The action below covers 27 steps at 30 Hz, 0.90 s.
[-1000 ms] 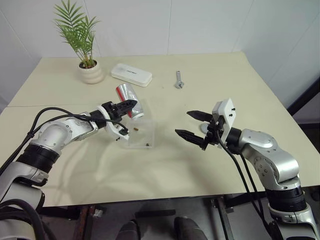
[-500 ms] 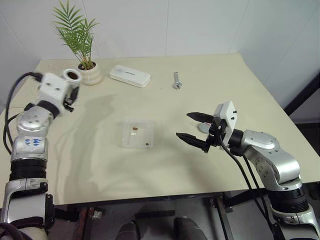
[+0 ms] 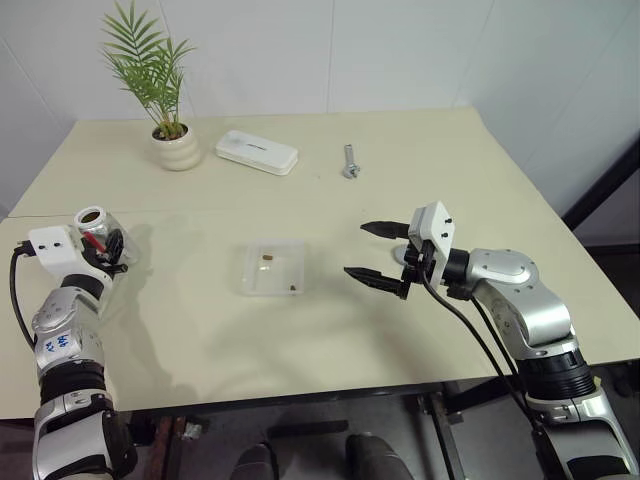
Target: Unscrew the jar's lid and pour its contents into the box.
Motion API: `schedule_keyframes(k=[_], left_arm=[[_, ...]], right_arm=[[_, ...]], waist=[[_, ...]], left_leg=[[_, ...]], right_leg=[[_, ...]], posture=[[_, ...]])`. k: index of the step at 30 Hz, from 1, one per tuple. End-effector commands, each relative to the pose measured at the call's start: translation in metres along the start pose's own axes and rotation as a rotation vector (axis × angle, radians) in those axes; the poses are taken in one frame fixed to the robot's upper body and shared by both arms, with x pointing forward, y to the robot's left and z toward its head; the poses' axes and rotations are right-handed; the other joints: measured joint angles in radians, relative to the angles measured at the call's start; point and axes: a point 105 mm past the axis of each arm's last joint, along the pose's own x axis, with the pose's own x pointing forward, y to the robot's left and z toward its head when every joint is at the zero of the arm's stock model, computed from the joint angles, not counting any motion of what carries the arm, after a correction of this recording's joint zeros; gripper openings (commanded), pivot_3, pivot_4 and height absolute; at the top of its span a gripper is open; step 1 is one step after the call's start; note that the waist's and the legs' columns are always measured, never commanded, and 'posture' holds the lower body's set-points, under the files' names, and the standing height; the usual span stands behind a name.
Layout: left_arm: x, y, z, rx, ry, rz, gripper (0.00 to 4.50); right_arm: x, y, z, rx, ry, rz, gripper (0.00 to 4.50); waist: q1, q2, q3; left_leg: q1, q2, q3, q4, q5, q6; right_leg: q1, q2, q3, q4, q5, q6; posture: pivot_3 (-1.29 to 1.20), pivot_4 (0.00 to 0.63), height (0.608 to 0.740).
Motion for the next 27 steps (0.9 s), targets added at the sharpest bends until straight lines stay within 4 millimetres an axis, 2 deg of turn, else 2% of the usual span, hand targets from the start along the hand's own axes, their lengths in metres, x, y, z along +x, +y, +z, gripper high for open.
schedule_keyframes(k=[1, 5, 7, 11, 15, 17, 21, 22, 24, 27], left_arm=[[-0.007, 0.012, 0.009, -0.019, -0.048, 0.014, 2.86], [-0.016, 0.013, 0.008, -0.005, -0.048, -0.007, 4.1], [-0.023, 0.012, 0.009, 0.021, -0.047, -0.028, 4.48], [-0.047, 0.006, 0.013, 0.085, -0.022, -0.095, 4.48], [-0.076, 0.01, 0.013, 0.135, 0.043, -0.122, 4.48], [-0.091, 0.003, 0.011, 0.129, 0.08, -0.198, 4.48], [-0.127, -0.003, 0.003, 0.322, 0.193, -0.389, 4.48], [-0.13, -0.009, 0.006, 0.356, 0.196, -0.426, 4.48], [-0.133, -0.026, 0.02, 0.468, 0.156, -0.543, 4.48], [-0.141, -0.065, 0.041, 0.492, 0.117, -0.805, 4.48]], right_arm=[[0.005, 0.001, 0.015, -0.045, -0.047, 0.016, 4.5], [0.006, 0.004, 0.015, -0.041, -0.055, 0.024, 4.5], [0.004, 0.005, 0.016, -0.042, -0.059, 0.029, 4.5], [-0.002, 0.009, 0.019, -0.058, -0.078, 0.057, 4.5], [-0.008, 0.015, 0.022, -0.101, -0.096, 0.095, 4.5], [-0.011, 0.015, 0.021, -0.114, -0.099, 0.098, 4.5], [-0.024, 0.008, 0.02, -0.104, -0.094, 0.109, 4.5], [-0.028, 0.001, 0.019, -0.101, -0.084, 0.095, 4.5], [-0.038, -0.008, 0.015, -0.081, -0.049, 0.112, 4.5], [-0.051, -0.015, 0.01, -0.085, -0.006, 0.129, 4.5]], waist=[[-0.002, 0.0, 0.0], [-0.004, 0.0, 0.0], [-0.003, 0.0, 0.0], [-0.004, 0.0, 0.0], [-0.006, -0.001, 0.0], [-0.008, -0.001, 0.0], [-0.01, -0.001, -0.001], [-0.009, -0.001, -0.001], [-0.004, -0.001, -0.001], [0.001, -0.002, -0.001]], left_leg=[[0.0, 0.0, 0.0, 0.0, 0.0, 0.0], [0.0, 0.0, 0.0, -0.001, 0.0, 0.0], [0.0, 0.0, 0.0, -0.001, 0.0, -0.001], [0.0, 0.001, 0.0, -0.001, -0.001, -0.002], [0.0, 0.002, 0.001, -0.001, -0.002, -0.002], [0.001, 0.003, 0.003, -0.001, -0.004, -0.002], [0.002, 0.007, 0.005, -0.001, -0.004, -0.003], [0.001, 0.008, 0.006, -0.001, -0.005, -0.004], [0.001, 0.009, 0.008, -0.002, -0.005, -0.004], [0.001, 0.011, 0.01, -0.002, -0.006, -0.005]], right_leg=[[0.0, 0.0, 0.0, 0.0, 0.0, 0.0], [0.0, 0.0, 0.0, 0.0, 0.0, 0.0], [0.0, 0.0, 0.0, 0.0, 0.0, 0.0], [0.0, 0.0, 0.0, -0.001, 0.0, -0.001], [0.0, 0.0, 0.0, -0.002, -0.001, -0.002], [0.0, 0.0, 0.0, -0.002, -0.001, -0.003], [0.0, 0.002, 0.0, -0.007, -0.005, -0.012], [0.0, 0.003, 0.0, -0.01, -0.01, -0.024], [0.0, 0.003, 0.001, -0.013, -0.009, -0.024], [0.001, 0.002, 0.0, -0.019, -0.007, -0.027]], posture=[[0.0, 0.15, 0.74], [0.0, 0.15, 0.74], [0.0, 0.15, 0.74], [0.0, 0.15, 0.74], [0.0, 0.15, 0.74], [0.0, 0.15, 0.74], [0.0, 0.15, 0.74], [0.0, 0.15, 0.74], [0.0, 0.15, 0.74], [0.0, 0.15, 0.74]])
